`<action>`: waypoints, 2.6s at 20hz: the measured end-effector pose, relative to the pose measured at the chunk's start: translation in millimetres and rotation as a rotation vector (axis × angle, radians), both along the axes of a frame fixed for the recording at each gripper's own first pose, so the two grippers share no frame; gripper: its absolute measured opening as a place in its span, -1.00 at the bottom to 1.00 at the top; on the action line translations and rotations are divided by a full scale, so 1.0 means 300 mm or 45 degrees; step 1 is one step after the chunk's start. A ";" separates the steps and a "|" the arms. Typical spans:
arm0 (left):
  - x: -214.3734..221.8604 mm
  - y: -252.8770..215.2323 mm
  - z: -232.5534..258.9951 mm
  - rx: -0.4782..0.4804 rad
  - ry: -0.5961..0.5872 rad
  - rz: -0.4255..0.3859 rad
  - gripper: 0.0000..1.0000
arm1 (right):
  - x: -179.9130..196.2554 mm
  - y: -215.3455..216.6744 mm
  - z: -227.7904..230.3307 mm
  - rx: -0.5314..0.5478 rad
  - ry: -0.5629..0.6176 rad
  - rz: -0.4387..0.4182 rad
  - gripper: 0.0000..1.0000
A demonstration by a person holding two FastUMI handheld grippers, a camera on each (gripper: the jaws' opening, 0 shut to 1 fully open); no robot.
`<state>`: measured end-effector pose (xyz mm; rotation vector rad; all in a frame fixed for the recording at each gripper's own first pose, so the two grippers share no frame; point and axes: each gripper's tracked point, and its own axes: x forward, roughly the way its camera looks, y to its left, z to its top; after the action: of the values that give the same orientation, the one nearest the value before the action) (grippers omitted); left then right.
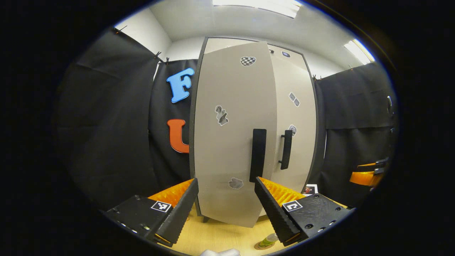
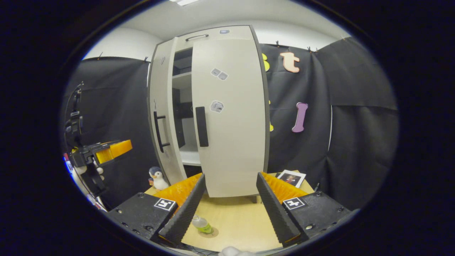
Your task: Grasp the bottle in the cabinet with the left hand and place it on the coaster, then close the right door with the right hand and the left door with the left hand.
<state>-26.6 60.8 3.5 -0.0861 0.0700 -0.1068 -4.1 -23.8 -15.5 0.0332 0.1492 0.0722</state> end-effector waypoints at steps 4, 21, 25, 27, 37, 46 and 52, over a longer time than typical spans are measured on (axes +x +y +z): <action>-0.075 0.021 -0.033 -0.020 0.014 0.072 0.94 | 0.013 0.014 -0.005 0.026 -0.024 -0.028 0.87; -0.152 -0.046 -0.122 0.055 0.047 0.103 0.92 | 0.011 0.055 -0.033 -0.046 -0.071 -0.059 0.93; -0.149 -0.045 -0.113 0.065 0.035 0.111 0.83 | 0.014 0.057 -0.025 -0.057 -0.083 -0.062 0.92; -0.149 -0.044 -0.110 0.065 0.035 0.114 0.92 | 0.016 0.063 -0.019 -0.054 -0.087 -0.056 0.93; -0.137 -0.043 -0.118 0.080 0.046 0.119 0.92 | 0.026 0.071 -0.014 -0.069 -0.105 -0.052 0.89; -0.136 -0.042 -0.106 0.083 0.036 0.121 0.92 | 0.026 0.079 -0.010 -0.082 -0.104 -0.046 0.93; -0.144 -0.038 -0.096 0.087 0.026 0.125 0.92 | 0.018 0.092 0.000 -0.091 -0.116 -0.034 0.92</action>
<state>-69.8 49.5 -25.3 -0.0220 0.0893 -0.0058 1.4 3.8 -15.5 -0.0393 0.0603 0.0415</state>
